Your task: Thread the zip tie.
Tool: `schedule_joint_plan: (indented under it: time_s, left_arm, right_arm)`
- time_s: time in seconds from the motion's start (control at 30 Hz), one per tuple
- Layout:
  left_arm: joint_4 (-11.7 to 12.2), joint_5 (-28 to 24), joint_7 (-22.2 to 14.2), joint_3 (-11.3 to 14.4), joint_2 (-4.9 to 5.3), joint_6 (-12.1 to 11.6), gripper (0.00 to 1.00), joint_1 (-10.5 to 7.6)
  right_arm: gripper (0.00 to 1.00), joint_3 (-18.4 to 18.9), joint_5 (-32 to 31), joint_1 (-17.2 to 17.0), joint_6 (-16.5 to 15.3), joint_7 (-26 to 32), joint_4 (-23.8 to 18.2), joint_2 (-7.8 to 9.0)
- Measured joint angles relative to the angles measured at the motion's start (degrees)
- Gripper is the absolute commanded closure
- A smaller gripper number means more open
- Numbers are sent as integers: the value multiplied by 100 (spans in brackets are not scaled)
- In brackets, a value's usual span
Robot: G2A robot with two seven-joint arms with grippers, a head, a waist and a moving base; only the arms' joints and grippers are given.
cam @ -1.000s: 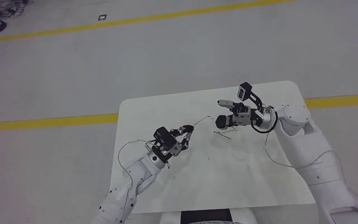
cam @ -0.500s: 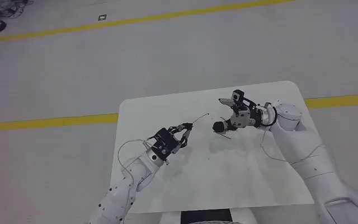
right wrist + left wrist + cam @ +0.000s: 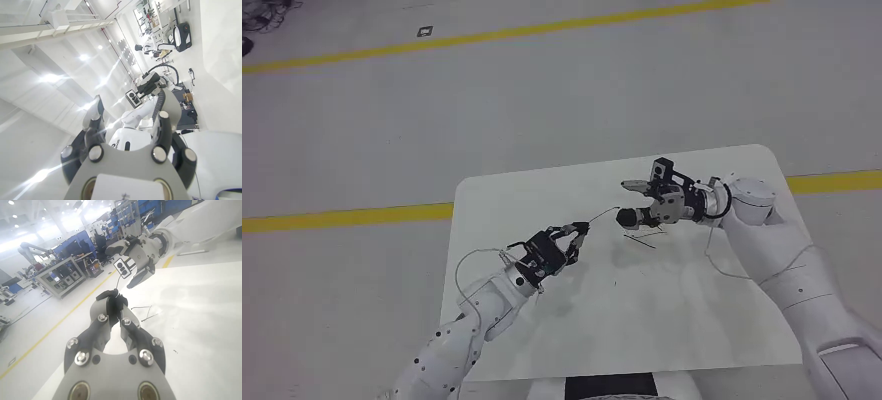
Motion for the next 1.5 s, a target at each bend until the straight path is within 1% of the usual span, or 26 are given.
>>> schedule_joint_plan:
  time_s: [0.33,0.57,0.67,0.9,1.1,1.2,1.3,1.37,1.4,1.5]
  left_arm:
    - [0,0,0,0,0,0,100,0]
    - [0,0,0,0,0,0,100,0]
    - [0,0,0,0,0,0,100,0]
    - [0,0,0,0,0,0,100,0]
    - [0,0,0,0,0,0,100,0]
    - [0,0,0,0,0,0,100,0]
    - [0,0,0,0,0,0,100,0]
    - [0,0,0,0,0,0,100,0]
    - [0,0,0,0,0,0,100,0]
    - [0,0,0,0,0,0,100,0]
  right_arm:
    - [71,-239,5,156,-45,64,204,-17]
    - [84,-306,3,201,-75,93,249,-4]
    - [85,-324,19,210,-91,88,263,2]
    - [84,-359,35,229,-126,83,280,18]
    - [93,-385,70,238,-172,90,295,29]
    - [95,-400,87,242,-193,95,300,34]
    - [94,-411,100,245,-211,108,304,41]
    - [89,-418,104,244,-223,117,303,47]
    - [83,-422,103,244,-226,121,301,49]
    - [82,-434,88,245,-241,137,284,59]
